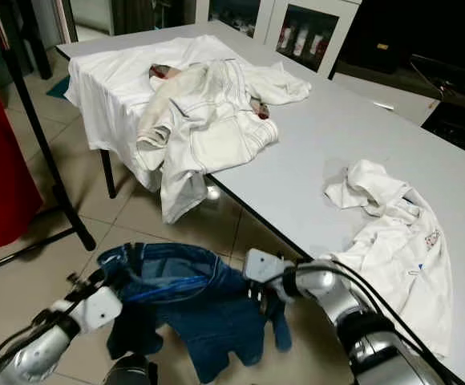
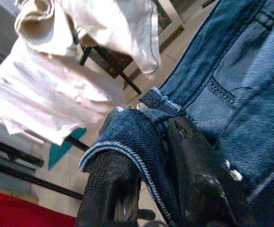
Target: Hang hanger
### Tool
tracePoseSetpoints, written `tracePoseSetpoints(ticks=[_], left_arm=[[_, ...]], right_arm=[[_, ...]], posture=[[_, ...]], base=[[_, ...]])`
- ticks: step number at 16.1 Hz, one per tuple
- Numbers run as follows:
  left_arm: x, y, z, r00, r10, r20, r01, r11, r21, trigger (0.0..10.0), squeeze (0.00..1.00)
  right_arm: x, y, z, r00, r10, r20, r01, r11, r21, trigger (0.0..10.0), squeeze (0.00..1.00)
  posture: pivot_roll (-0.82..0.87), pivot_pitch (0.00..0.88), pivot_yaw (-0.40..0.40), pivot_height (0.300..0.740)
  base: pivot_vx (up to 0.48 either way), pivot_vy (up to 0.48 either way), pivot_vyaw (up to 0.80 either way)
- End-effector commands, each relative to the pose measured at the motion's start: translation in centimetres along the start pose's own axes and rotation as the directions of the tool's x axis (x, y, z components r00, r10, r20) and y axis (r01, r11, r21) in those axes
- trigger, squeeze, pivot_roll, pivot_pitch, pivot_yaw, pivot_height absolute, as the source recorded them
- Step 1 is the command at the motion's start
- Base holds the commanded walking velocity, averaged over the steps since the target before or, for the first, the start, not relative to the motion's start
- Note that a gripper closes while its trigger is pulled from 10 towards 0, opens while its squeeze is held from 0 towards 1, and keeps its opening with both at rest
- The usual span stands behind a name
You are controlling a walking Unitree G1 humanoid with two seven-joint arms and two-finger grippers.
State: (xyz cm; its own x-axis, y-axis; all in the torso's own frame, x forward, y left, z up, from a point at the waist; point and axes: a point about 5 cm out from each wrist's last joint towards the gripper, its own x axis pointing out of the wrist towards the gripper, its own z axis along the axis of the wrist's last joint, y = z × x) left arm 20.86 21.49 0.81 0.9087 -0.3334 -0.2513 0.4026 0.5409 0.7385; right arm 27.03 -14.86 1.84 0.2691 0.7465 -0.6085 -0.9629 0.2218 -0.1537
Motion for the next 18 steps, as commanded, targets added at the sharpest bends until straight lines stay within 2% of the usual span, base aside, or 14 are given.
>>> tracePoseSetpoints(ticks=[1,6,9,11,12,13,15,17,18], left_arm=[[-0.7,0.9,-1.2,0.996,0.064,-0.054,-0.066,0.997,-0.032,10.0,0.0],[-1.5,1.1,-2.0,0.984,0.148,-0.098,-0.163,0.971,-0.172,10.0,0.0],[-2.5,1.4,-3.1,0.96,0.22,-0.171,-0.266,0.908,-0.325,10.0,0.0],[-3.1,1.9,-4.3,0.93,0.264,-0.255,-0.355,0.824,-0.443,10.0,0.0],[-3.4,1.7,-4.6,0.931,0.249,-0.267,-0.352,0.806,-0.475,10.0,0.0],[-3.5,1.7,-4.7,0.935,0.236,-0.264,-0.341,0.804,-0.488,10.0,0.0],[-3.7,1.9,-4.7,0.942,0.229,-0.244,-0.322,0.819,-0.474,10.0,0.0],[-3.7,2.3,-4.3,0.954,0.228,-0.194,-0.29,0.861,-0.417,10.0,0.0],[-3.8,2.5,-4.3,0.954,0.237,-0.185,-0.293,0.87,-0.397,10.0,0.0]], right_arm=[[-1.6,-0.6,-0.8,0.999,-0.042,0.015,0.042,0.998,0.041,0.0,0.0],[-2.3,-0.5,-1.0,0.995,-0.051,0.087,0.042,0.994,0.101,0.0,0.0],[-2.9,-0.6,-1.3,0.992,-0.065,0.108,0.051,0.991,0.125,0.0,0.0],[-3.0,-0.5,-1.2,0.99,-0.053,0.134,0.037,0.992,0.119,0.0,0.0],[-3.0,-0.5,-1.1,0.988,-0.049,0.144,0.033,0.993,0.113,0.0,0.0],[-3.1,-0.6,-1.0,0.987,-0.048,0.151,0.031,0.993,0.112,0.0,0.0],[-3.2,-0.7,-1.1,0.988,-0.055,0.143,0.04,0.993,0.109,0.0,0.0],[-3.4,-0.9,-1.6,0.992,-0.077,0.098,0.066,0.992,0.109,0.0,0.0],[-3.4,-0.9,-1.7,0.993,-0.082,0.082,0.073,0.991,0.108,0.0,0.0]], posture=[[0.27,0.026,-0.157,0.71],[0.27,0.03,-0.155,0.71],[0.27,0.03,-0.157,0.71],[0.27,0.03,-0.158,0.71],[0.27,0.03,-0.158,0.71],[0.27,0.03,-0.158,0.71],[0.27,0.031,-0.159,0.71],[0.27,0.031,-0.159,0.71],[0.28,0.029,-0.156,0.71]], base=[[0.0,0.0,0.0],[0.0,0.0,0.0],[0.0,0.0,0.0],[0.0,0.0,0.0],[0.0,0.0,0.0],[0.0,0.0,0.0],[0.0,0.0,0.0],[0.0,0.0,0.0],[0.0,0.0,0.0]])
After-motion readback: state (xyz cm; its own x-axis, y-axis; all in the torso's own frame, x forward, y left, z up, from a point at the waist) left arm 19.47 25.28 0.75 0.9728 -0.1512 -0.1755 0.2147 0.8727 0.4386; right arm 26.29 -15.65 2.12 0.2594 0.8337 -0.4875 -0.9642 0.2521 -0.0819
